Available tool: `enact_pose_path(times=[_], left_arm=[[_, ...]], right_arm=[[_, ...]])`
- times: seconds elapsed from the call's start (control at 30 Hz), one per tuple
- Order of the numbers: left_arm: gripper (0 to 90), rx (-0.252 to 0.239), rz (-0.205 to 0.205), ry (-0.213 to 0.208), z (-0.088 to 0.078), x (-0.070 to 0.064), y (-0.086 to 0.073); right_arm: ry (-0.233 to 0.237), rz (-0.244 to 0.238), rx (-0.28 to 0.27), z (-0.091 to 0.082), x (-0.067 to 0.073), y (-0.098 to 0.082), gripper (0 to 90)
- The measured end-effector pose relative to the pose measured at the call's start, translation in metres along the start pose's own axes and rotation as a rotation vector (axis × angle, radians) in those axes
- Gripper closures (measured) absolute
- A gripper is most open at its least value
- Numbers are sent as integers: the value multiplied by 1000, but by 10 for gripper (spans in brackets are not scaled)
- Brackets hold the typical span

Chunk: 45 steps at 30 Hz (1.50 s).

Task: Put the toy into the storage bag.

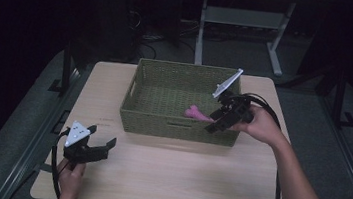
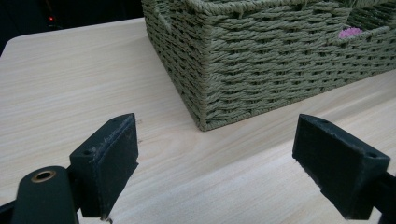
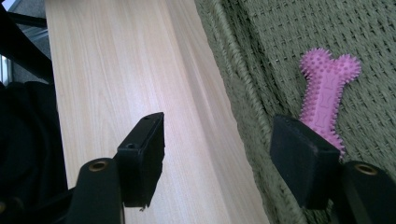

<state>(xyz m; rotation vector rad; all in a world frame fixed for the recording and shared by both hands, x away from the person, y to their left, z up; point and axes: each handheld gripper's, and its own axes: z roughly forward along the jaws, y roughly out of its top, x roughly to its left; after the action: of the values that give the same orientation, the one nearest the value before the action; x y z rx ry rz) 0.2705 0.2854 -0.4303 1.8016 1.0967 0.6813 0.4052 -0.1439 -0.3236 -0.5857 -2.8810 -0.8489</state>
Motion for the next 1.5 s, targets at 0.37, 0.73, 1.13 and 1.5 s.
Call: enact_pose_path(times=[0.37,0.73,1.13,1.5], left_arm=[[138,4,11,2,1,-2,0],[138,4,14,4,1,-2,0],[139,6,11,4,1,-2,0],[138,8,11,4,1,-2,-1]], right_arm=[[15,5,2,11,6,-19,352],[36,28,7,28,7,-39,343],[38,56,-1,36,7,-59,343],[46,93,-7,42,7,-83,343]])
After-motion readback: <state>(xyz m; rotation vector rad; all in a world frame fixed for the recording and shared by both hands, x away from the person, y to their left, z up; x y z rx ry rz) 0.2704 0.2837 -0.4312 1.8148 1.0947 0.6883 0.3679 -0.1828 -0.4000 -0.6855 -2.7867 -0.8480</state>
